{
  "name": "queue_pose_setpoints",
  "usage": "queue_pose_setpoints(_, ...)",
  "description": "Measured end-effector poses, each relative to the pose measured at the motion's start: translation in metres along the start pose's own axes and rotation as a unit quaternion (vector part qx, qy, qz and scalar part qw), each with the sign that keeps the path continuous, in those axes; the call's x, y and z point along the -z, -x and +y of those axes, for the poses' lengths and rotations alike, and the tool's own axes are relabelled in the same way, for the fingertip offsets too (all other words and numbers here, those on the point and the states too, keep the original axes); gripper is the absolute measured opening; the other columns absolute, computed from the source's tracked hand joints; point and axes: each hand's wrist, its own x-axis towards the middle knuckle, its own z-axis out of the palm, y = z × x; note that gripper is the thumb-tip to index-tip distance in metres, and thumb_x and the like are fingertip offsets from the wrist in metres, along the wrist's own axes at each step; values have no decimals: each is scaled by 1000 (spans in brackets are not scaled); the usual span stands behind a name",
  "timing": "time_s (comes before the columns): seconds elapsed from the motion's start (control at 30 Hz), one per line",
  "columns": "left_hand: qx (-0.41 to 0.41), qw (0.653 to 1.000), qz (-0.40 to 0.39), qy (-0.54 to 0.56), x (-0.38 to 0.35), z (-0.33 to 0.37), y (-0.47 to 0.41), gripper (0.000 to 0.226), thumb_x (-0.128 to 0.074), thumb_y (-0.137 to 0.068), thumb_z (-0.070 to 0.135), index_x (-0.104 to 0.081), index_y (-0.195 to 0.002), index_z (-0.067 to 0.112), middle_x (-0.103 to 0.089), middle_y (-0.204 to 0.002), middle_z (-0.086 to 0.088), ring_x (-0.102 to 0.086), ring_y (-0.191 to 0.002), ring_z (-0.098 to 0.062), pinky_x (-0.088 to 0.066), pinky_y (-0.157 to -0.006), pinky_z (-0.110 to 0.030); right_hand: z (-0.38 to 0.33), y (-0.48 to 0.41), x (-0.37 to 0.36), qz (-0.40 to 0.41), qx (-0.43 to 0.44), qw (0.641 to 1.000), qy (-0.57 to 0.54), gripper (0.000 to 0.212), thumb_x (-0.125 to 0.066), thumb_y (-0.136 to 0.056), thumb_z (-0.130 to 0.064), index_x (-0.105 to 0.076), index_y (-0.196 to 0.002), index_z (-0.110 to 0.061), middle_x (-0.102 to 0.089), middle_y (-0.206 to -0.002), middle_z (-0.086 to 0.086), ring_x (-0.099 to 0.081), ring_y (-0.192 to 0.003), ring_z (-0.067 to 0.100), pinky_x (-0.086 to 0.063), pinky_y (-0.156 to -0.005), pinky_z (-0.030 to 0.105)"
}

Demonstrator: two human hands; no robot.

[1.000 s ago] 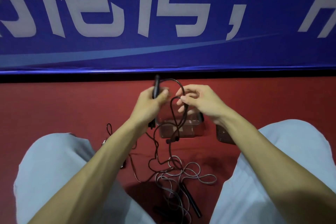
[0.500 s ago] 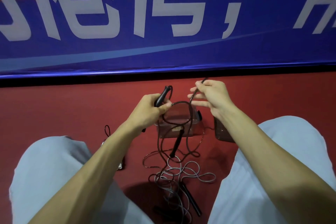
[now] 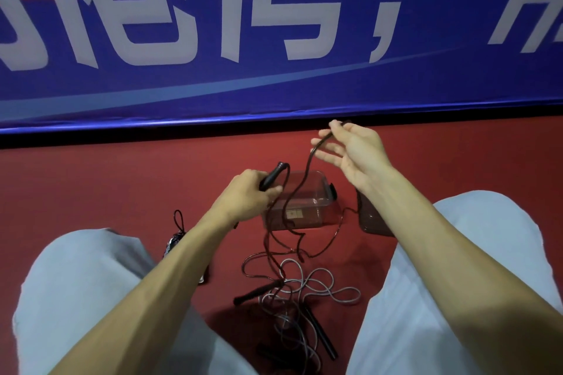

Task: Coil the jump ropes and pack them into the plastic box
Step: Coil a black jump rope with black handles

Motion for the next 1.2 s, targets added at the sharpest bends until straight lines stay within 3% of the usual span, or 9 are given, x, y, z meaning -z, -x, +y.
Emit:
queue_pose_setpoints(0.17,5,967,2,256,-9,9,4,17,-62,-96,20,-67,-95,4,-68,-78,-1,-66,-73,-12,-57,-78,-35,3,7,-6,-90,-25,995,32,8,-52,-99,-9,-57,-93,-4,-66,-86,9,-73,-77,23,-59,-63,35)
queue_pose_setpoints(0.3,70,894,13,442,-8,21,9,16,-55,-99,15,-66,-102,3,-73,-80,-5,-72,-69,-12,-58,-62,-21,1,9,-9,-131,-39,991,18,6,-52,-98,-7,-58,-96,-5,-67,-83,8,-72,-77,23,-58,-61,33)
queue_pose_setpoints(0.47,41,910,-56,408,-7,23,12,15,-56,-98,15,-69,-104,10,-73,-96,-5,-71,-79,-5,-54,-67,-16,0,11,-10,-160,-31,985,-49,12,-48,-97,2,-57,-97,-6,-68,-80,7,-72,-80,22,-60,-68,34)
queue_pose_setpoints(0.57,26,897,-99,429,-7,26,16,10,-56,-97,7,-65,-101,8,-74,-87,-6,-71,-72,-8,-52,-60,-16,-4,8,-9,-143,-19,983,-110,15,-46,-97,4,-56,-93,-7,-67,-82,7,-72,-79,20,-59,-68,31)
queue_pose_setpoints(0.77,12,899,-31,437,-4,26,16,7,-62,-92,2,-63,-92,9,-70,-77,-8,-72,-73,-20,-58,-62,-27,0,3,-4,-79,-22,987,-135,10,-49,-95,7,-55,-95,-1,-67,-89,17,-72,-82,27,-60,-71,33)
queue_pose_setpoints(0.87,22,866,50,497,0,29,13,7,-60,-94,4,-61,-91,10,-70,-77,-8,-73,-73,-21,-58,-59,-27,7,7,-8,-87,-44,995,11,16,-49,-97,2,-53,-112,2,-67,-101,21,-72,-85,31,-61,-74,37)
queue_pose_setpoints(0.97,31,819,105,563,5,30,10,8,-58,-95,5,-58,-89,10,-70,-78,-9,-74,-72,-22,-60,-60,-28,16,11,-11,-122,-58,971,197,22,-50,-98,-2,-54,-120,-2,-68,-101,15,-70,-85,26,-61,-75,37)
queue_pose_setpoints(1.13,22,734,150,662,14,27,7,11,-54,-97,3,-51,-89,8,-68,-87,-15,-74,-83,-29,-62,-72,-35,31,17,-14,-299,-81,868,388,22,-51,-94,0,-63,-111,-7,-71,-98,4,-66,-83,10,-52,-78,24)
queue_pose_setpoints(1.2,16,712,165,682,18,24,5,8,-53,-98,4,-50,-92,7,-67,-92,-17,-74,-86,-29,-62,-71,-34,34,21,-14,-338,-78,828,441,24,-46,-96,0,-66,-108,-8,-69,-88,-2,-60,-73,3,-48,-70,17)
